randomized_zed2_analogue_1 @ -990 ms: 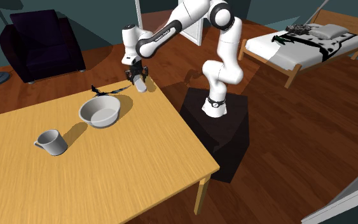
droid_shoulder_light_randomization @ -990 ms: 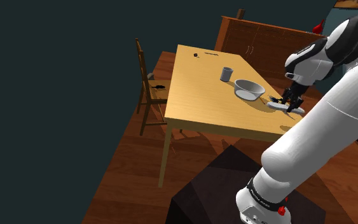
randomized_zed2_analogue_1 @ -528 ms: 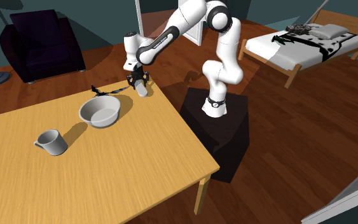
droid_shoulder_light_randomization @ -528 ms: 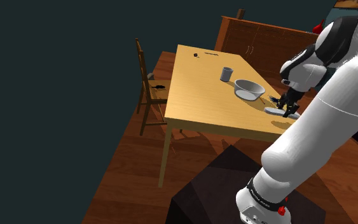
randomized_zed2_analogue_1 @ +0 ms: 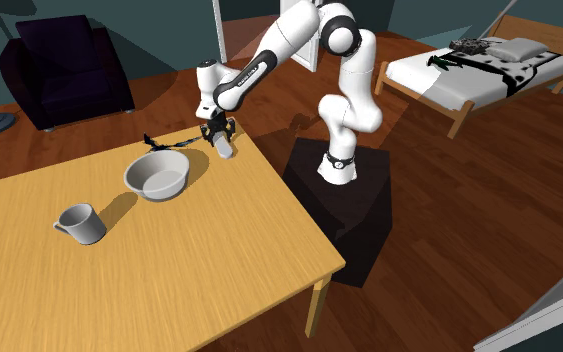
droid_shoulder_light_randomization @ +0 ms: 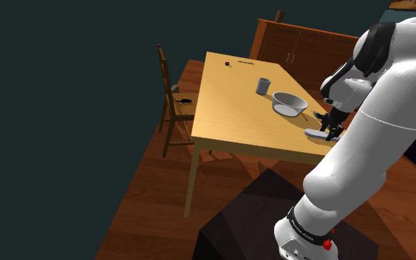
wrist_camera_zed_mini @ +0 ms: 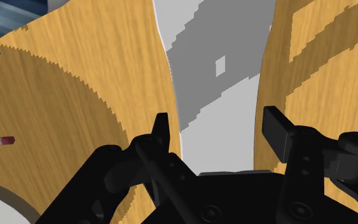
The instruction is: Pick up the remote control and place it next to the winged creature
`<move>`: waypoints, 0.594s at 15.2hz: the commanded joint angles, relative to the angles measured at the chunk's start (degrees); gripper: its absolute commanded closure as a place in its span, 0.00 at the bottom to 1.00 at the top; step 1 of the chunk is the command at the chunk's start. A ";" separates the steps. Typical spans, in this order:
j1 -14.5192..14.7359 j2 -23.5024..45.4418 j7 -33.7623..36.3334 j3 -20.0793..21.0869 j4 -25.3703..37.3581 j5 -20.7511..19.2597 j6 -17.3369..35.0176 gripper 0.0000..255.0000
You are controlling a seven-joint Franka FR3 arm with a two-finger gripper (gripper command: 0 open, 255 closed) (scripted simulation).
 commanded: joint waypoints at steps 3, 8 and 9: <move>-0.05 0.13 -0.13 0.03 0.01 0.18 0.08 1.00; -0.05 0.14 -0.13 0.03 0.01 0.19 0.09 0.00; -0.05 0.14 -0.13 0.03 0.01 0.19 0.09 0.00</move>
